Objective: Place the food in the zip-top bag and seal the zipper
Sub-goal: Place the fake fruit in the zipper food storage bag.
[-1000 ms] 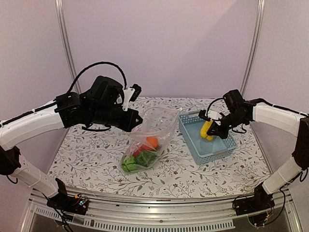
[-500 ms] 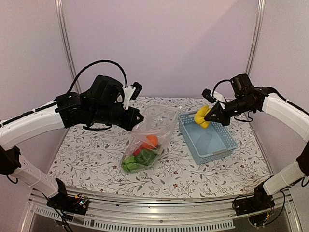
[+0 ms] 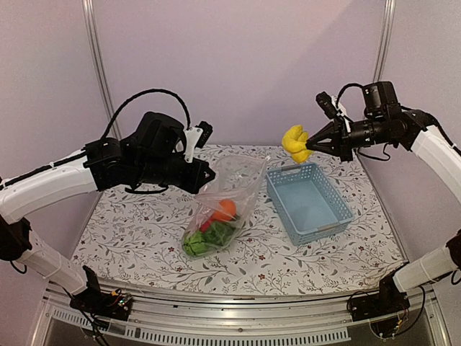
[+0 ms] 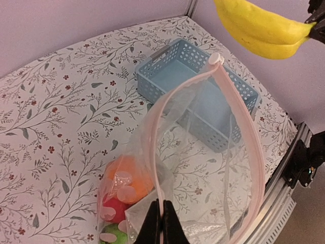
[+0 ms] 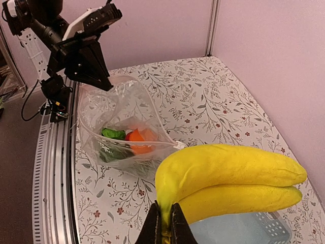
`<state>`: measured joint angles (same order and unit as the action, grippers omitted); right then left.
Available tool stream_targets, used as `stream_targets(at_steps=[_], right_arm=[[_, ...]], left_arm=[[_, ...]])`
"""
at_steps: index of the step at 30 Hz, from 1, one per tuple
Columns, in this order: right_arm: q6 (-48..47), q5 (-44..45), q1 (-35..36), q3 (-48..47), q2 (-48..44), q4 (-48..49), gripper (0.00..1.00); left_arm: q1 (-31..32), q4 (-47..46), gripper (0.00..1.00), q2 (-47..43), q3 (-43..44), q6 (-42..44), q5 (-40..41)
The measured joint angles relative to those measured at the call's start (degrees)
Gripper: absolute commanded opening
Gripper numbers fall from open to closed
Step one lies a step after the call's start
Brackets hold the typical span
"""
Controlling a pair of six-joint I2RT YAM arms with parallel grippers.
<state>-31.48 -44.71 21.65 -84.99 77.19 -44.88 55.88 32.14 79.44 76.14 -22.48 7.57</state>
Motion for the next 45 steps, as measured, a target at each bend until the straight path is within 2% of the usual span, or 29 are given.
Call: stream_targets(at_steps=[10, 14, 19, 24, 27, 31, 45], right_arm=[[9.75, -14.69, 0.0, -0.02, -4.61, 8.72, 0.0], [18.16, -22.25, 0.15, 0.02, -4.11, 15.52, 0.0], [26.53, -27.52, 1.73, -0.63, -1.16, 20.85, 0.0], [40.46, -31.98, 4.46, 4.85, 0.24, 35.63, 0.0], [50.21, -33.75, 5.44, 6.88, 0.7, 42.58, 0.0], [57.48, -34.49, 6.1, 6.95, 0.79, 48.09, 0.0], [69.83, -34.32, 9.66, 11.76, 1.38, 60.39, 0.0]], left_arm=[[0.0, -0.17, 0.0, 0.0, 0.0, -0.04, 0.66], [0.0, -0.22, 0.0, 0.0, 0.0, -0.09, 0.66], [0.0, -0.28, 0.0, 0.0, 0.0, -0.24, 0.72], [0.0, -1.29, 0.0, 0.0, 0.0, -0.22, 0.92], [0.0, -1.49, 0.0, 0.07, 0.09, -0.22, 0.98], [0.0, -1.88, 0.0, 0.31, 0.22, -0.24, 1.09], [0.0, -3.21, 0.0, 0.33, 0.22, -0.7, 1.75]])
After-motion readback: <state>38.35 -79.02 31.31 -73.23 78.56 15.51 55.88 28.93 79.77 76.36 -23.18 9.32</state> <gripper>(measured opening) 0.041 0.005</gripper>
